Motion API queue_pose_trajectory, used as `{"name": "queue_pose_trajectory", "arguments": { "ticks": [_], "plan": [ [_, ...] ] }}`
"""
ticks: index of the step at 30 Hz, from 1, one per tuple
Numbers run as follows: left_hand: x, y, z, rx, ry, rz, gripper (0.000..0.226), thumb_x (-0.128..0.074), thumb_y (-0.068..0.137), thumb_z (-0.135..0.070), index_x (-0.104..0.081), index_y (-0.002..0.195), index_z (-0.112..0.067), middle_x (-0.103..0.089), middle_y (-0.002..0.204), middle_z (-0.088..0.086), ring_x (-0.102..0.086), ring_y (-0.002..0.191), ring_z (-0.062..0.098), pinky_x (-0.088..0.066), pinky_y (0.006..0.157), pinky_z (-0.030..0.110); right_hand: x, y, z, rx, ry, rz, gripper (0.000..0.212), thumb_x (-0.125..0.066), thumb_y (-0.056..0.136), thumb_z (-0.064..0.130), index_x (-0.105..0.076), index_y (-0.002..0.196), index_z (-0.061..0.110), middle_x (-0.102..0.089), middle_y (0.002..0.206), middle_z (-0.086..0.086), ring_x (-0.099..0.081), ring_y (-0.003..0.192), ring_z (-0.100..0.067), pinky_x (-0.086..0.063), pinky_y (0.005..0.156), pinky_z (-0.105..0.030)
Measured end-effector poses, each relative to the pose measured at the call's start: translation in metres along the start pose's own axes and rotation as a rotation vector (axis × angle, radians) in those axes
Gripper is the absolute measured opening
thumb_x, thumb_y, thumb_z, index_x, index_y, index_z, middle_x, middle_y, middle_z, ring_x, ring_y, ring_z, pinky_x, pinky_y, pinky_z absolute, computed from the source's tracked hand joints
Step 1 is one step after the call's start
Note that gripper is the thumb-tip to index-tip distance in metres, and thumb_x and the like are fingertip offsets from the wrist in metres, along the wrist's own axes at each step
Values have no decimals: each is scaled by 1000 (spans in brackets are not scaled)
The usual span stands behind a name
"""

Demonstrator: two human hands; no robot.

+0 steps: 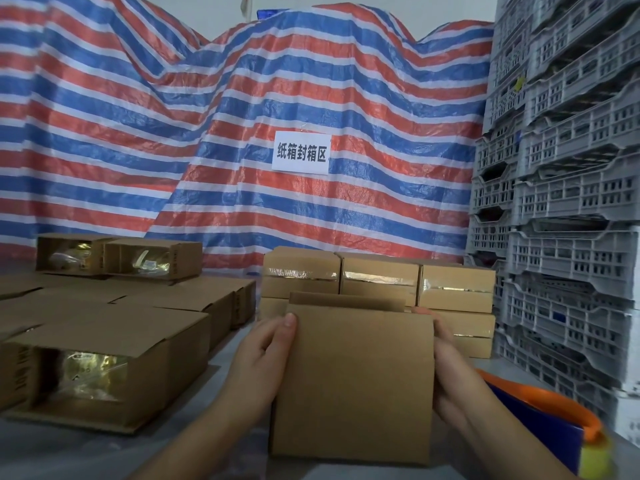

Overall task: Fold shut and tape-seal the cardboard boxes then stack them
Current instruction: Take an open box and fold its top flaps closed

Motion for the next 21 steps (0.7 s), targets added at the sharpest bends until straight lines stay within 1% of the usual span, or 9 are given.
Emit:
{"name": "queue_pose_trajectory", "arguments": {
  "ticks": [2, 3, 5, 7, 10, 12, 14, 17, 21],
  "plan": [
    [1, 0, -5, 19, -4, 23, 67, -45, 78, -62, -72, 97, -4, -71, 93, 17, -66, 93, 33, -51, 88, 49, -2, -2, 2, 30, -96, -7, 23, -54, 100, 31, -71, 111, 20, -76, 95, -16, -73, 80, -28, -57, 72, -42],
    [1, 0, -6, 22, 2, 28, 67, -45, 79, -60, -71, 97, -1, -70, 93, 21, -64, 94, 38, -50, 88, 51, -2, -3, 1, 21, -130, -25, 39, -48, 100, 47, -72, 112, 19, -76, 100, -14, -73, 91, -28, -55, 85, -44],
    [3, 1, -6, 33, 18, 25, 64, -46, 82, -56, -72, 93, 2, -67, 91, 26, -62, 92, 42, -50, 82, 47, -2, -4, 1, 19, -160, -37, 69, -33, 91, 68, -69, 117, 16, -74, 112, -12, -66, 112, -29, -43, 107, -50],
    [3, 1, -8, 58, 12, 22, 56, -48, 82, -52, -74, 89, -3, -69, 87, 21, -64, 88, 36, -48, 75, 35, -4, -5, 2, 32, -190, -9, 84, -28, 80, 74, -66, 122, 13, -70, 121, -13, -60, 122, -30, -35, 114, -52],
    [5, 2, -7, 130, 6, 6, 31, -55, 92, -37, -75, 92, -14, -72, 89, 6, -66, 90, 22, -48, 75, 28, -5, -8, 3, 20, -273, 51, 80, -40, 75, 71, -64, 128, 15, -69, 123, -12, -60, 121, -31, -36, 113, -53],
    [7, 4, -3, 185, 4, -26, 14, -58, 96, -22, -71, 100, -23, -70, 98, -3, -64, 97, 17, -48, 78, 28, -3, -9, 3, 42, -281, 61, 55, -57, 81, 54, -68, 121, 18, -71, 117, -11, -63, 114, -31, -44, 106, -50],
    [8, 6, 1, 248, -43, -40, 24, -60, 94, -14, -62, 114, -26, -63, 114, -5, -59, 106, 14, -47, 83, 28, -2, -8, 2, 51, -216, 62, 31, -65, 89, 30, -66, 119, 22, -68, 119, -9, -64, 109, -30, -51, 90, -41],
    [7, 8, 3, 353, -164, -5, 49, -59, 94, -10, -46, 139, -27, -54, 131, -5, -52, 119, 16, -43, 103, 35, -1, -4, -2, -15, -75, 111, 42, -65, 89, 12, -58, 129, 22, -64, 126, -10, -64, 106, -30, -50, 78, -36],
    [6, 6, 4, 446, -258, 85, 55, -56, 95, -11, -42, 145, -27, -51, 141, -3, -51, 126, 21, -34, 115, 45, -1, 0, -4, -39, -2, 175, 67, -71, 72, 17, -54, 136, 21, -65, 128, -12, -66, 105, -29, -51, 76, -35]
  ]
}}
Point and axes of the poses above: each hand's wrist, its own y-axis towards the middle knuckle, its own x-axis out of the back of the hand, z = x × y, the point moved 4 cm from there along y, towards the middle knuckle
